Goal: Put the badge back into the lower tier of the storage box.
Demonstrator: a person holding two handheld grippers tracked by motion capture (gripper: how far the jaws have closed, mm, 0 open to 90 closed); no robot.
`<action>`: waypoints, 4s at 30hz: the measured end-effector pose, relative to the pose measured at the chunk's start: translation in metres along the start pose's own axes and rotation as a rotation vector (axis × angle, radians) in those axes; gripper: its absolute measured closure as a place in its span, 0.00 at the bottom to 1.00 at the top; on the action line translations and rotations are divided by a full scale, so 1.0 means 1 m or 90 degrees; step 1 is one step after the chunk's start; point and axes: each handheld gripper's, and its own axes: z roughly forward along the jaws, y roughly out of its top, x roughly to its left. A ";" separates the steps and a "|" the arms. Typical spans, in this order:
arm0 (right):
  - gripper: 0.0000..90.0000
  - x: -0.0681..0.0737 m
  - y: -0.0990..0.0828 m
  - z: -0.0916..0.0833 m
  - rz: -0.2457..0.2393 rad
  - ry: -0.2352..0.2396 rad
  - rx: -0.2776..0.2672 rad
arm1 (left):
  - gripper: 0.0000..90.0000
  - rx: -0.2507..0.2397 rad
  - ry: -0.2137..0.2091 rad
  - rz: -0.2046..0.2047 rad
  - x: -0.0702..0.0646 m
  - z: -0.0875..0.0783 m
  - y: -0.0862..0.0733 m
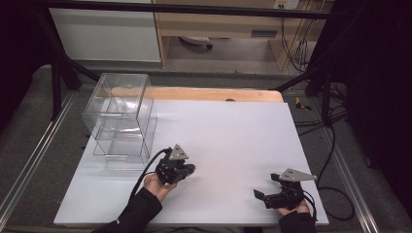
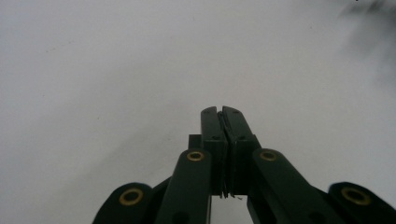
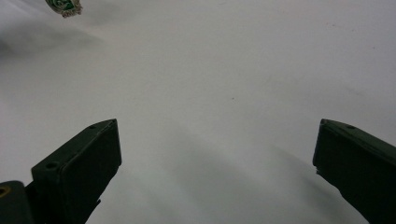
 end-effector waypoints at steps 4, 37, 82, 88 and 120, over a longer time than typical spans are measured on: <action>0.02 0.000 0.000 0.000 0.001 -0.001 -0.001 | 0.98 -0.004 0.001 -0.003 0.000 -0.005 -0.001; 0.02 0.001 0.000 -0.001 0.004 -0.002 -0.001 | 0.98 -0.038 0.017 -0.020 0.012 -0.052 -0.023; 0.02 0.000 0.000 0.000 0.002 -0.002 0.000 | 0.98 -0.117 0.038 -0.056 0.030 -0.094 -0.039; 0.02 0.000 0.000 0.000 -0.001 -0.002 0.000 | 0.98 -0.129 0.041 -0.061 0.033 -0.100 -0.040; 0.02 0.000 0.000 0.000 0.000 -0.003 0.001 | 0.98 -0.190 0.067 -0.078 0.043 -0.128 -0.041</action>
